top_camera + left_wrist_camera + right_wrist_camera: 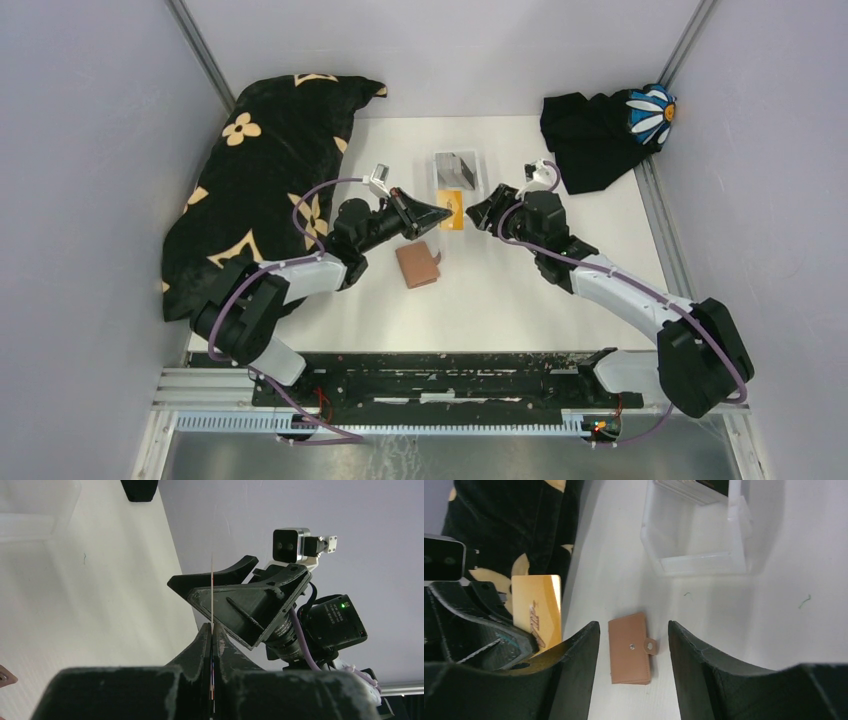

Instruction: Put the credit cards into the card holder

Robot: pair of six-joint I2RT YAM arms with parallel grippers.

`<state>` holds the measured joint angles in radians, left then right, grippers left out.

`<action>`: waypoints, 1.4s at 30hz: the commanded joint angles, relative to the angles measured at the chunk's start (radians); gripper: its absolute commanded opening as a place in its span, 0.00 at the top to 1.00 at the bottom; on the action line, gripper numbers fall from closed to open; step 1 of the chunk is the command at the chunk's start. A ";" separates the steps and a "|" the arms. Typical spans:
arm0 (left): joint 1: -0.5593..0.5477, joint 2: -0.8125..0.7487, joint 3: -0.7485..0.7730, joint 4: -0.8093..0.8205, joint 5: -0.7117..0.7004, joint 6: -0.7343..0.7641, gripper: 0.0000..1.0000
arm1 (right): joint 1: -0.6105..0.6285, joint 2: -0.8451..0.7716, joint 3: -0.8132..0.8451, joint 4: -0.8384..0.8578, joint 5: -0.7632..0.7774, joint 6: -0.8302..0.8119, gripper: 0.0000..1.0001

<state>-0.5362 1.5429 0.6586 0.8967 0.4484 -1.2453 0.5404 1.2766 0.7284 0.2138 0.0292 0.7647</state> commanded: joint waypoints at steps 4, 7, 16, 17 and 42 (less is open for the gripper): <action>-0.001 0.015 0.007 0.078 0.016 0.002 0.97 | -0.039 -0.036 -0.037 0.154 -0.124 0.102 0.41; -0.001 0.023 0.007 0.086 0.014 0.001 0.97 | -0.047 -0.046 -0.054 0.174 -0.143 0.119 0.41; 0.001 0.048 0.013 0.113 0.013 -0.016 0.97 | -0.064 -0.091 -0.088 0.210 -0.187 0.161 0.42; 0.001 0.050 0.013 0.121 0.013 -0.020 0.97 | -0.063 -0.092 -0.088 0.212 -0.194 0.164 0.42; 0.000 0.140 0.030 0.264 0.066 -0.133 0.97 | -0.065 0.081 -0.094 0.444 -0.355 0.300 0.59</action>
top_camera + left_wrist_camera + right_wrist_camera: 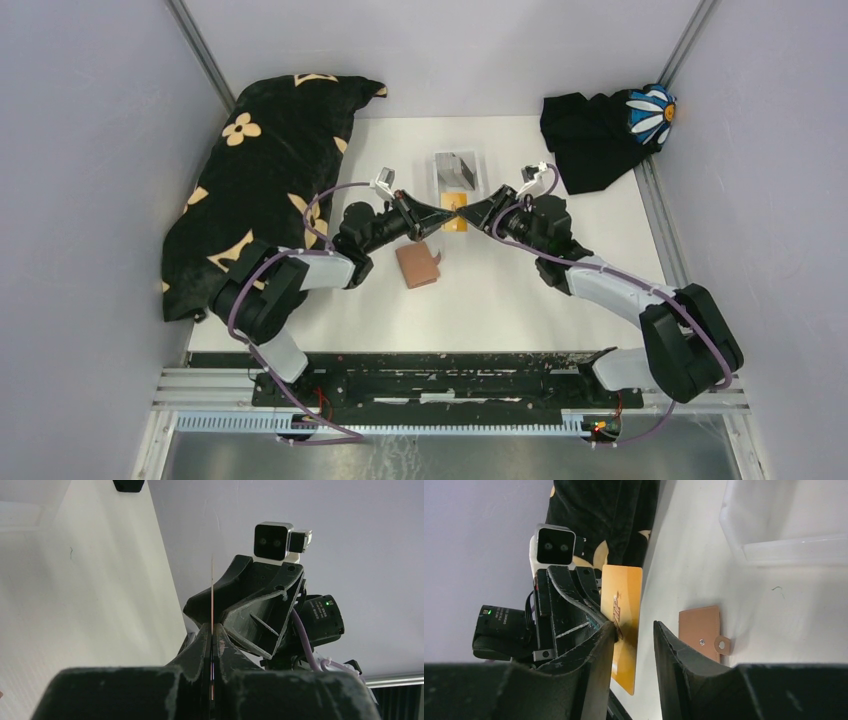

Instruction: Put the credit cards into the card holder

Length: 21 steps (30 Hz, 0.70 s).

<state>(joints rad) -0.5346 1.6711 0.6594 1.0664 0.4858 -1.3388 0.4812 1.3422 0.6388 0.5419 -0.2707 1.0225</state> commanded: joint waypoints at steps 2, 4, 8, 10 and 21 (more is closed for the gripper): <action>-0.003 0.022 0.031 0.104 0.028 -0.046 0.97 | -0.005 0.024 -0.010 0.139 -0.068 0.062 0.63; -0.001 0.029 0.032 0.113 0.028 -0.053 0.97 | -0.005 0.022 -0.016 0.146 -0.073 0.066 0.69; -0.001 0.032 0.027 0.115 0.020 -0.053 0.97 | -0.005 0.007 -0.024 0.142 -0.073 0.068 0.84; 0.002 0.033 0.022 0.114 0.010 -0.054 0.97 | -0.005 0.002 -0.022 0.135 -0.074 0.070 0.94; 0.069 -0.001 -0.047 0.044 -0.070 -0.049 0.68 | -0.005 -0.006 0.003 0.081 -0.079 0.033 0.99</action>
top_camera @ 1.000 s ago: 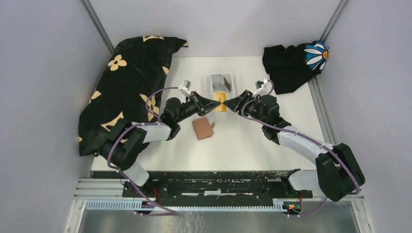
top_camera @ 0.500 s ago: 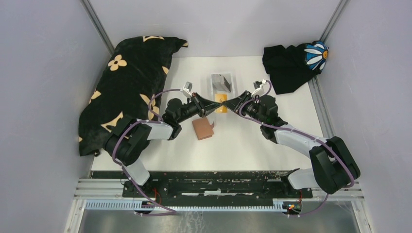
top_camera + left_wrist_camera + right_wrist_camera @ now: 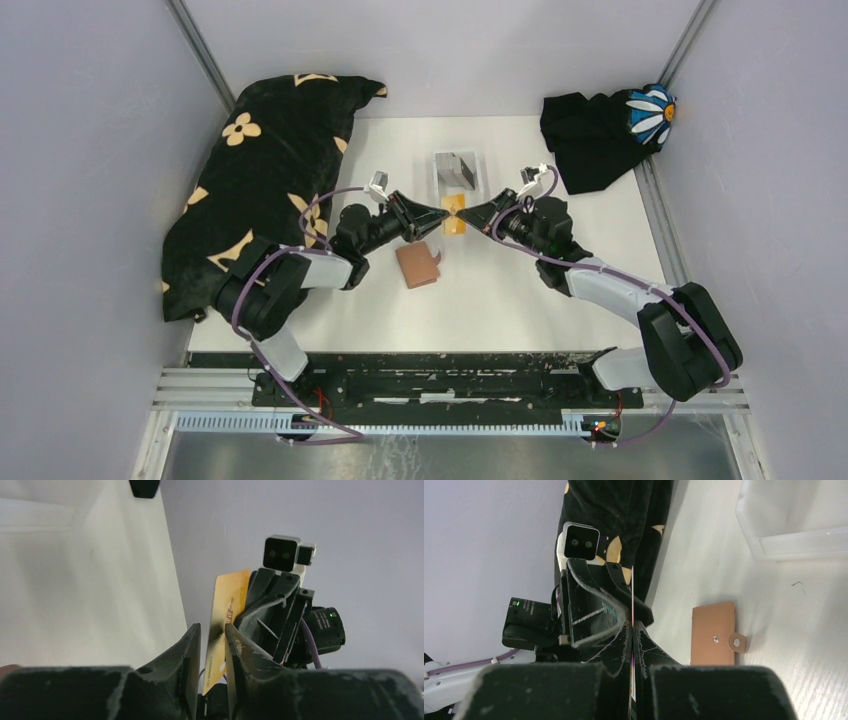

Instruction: Put the credit cards into the card holder

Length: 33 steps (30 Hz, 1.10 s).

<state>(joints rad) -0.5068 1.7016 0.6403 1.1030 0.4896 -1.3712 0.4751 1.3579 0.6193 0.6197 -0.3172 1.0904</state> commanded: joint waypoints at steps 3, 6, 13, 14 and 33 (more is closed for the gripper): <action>0.066 -0.062 -0.072 -0.029 -0.123 -0.009 0.62 | 0.001 -0.019 0.041 -0.033 -0.035 -0.063 0.99; 0.090 -0.099 -0.116 -0.099 -0.184 0.009 0.59 | 0.002 -0.015 0.071 -0.093 -0.037 -0.102 0.99; 0.096 -0.222 -0.124 -0.459 -0.349 0.167 0.61 | 0.065 0.045 0.196 -0.343 -0.004 -0.285 0.99; 0.095 -0.239 -0.129 -0.494 -0.368 0.184 0.62 | 0.083 0.058 0.215 -0.379 0.014 -0.316 0.99; 0.040 -0.285 -0.143 -0.735 -0.516 0.312 0.90 | 0.254 0.311 0.412 -0.626 0.266 -0.529 0.99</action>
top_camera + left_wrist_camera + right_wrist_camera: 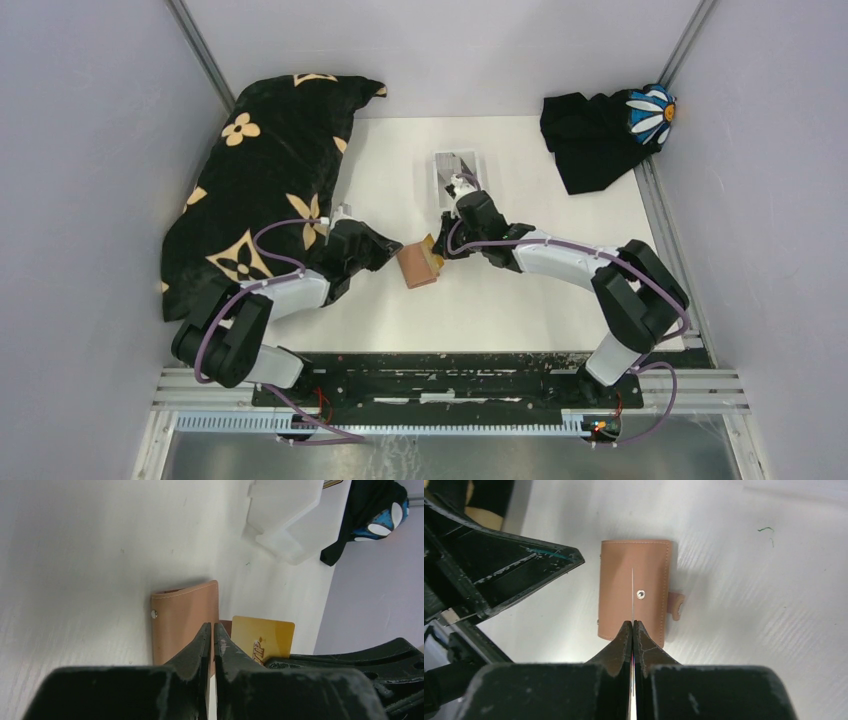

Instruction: Put the credit cards into the card holder

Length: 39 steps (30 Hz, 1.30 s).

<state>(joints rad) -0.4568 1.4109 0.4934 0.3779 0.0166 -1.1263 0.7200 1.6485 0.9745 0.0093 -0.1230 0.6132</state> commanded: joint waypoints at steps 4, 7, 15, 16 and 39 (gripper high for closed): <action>-0.019 0.041 0.008 -0.009 -0.041 0.069 0.92 | 0.011 0.051 0.074 -0.030 0.102 -0.071 0.99; -0.023 0.059 0.013 -0.007 -0.043 0.071 0.93 | 0.011 0.065 0.080 -0.033 0.117 -0.077 0.99; -0.026 0.082 0.017 -0.005 -0.045 0.082 0.95 | 0.010 0.092 0.098 -0.042 0.140 -0.087 0.99; -0.025 0.084 0.017 -0.005 -0.043 0.081 0.95 | 0.011 0.092 0.098 -0.043 0.146 -0.087 0.99; -0.026 0.059 0.001 -0.035 -0.077 0.088 0.95 | -0.070 0.120 0.040 0.096 -0.027 0.053 0.99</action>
<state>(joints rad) -0.4793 1.4979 0.4934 0.3374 -0.0257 -1.0756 0.6704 1.7668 1.0355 0.0174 -0.0910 0.6159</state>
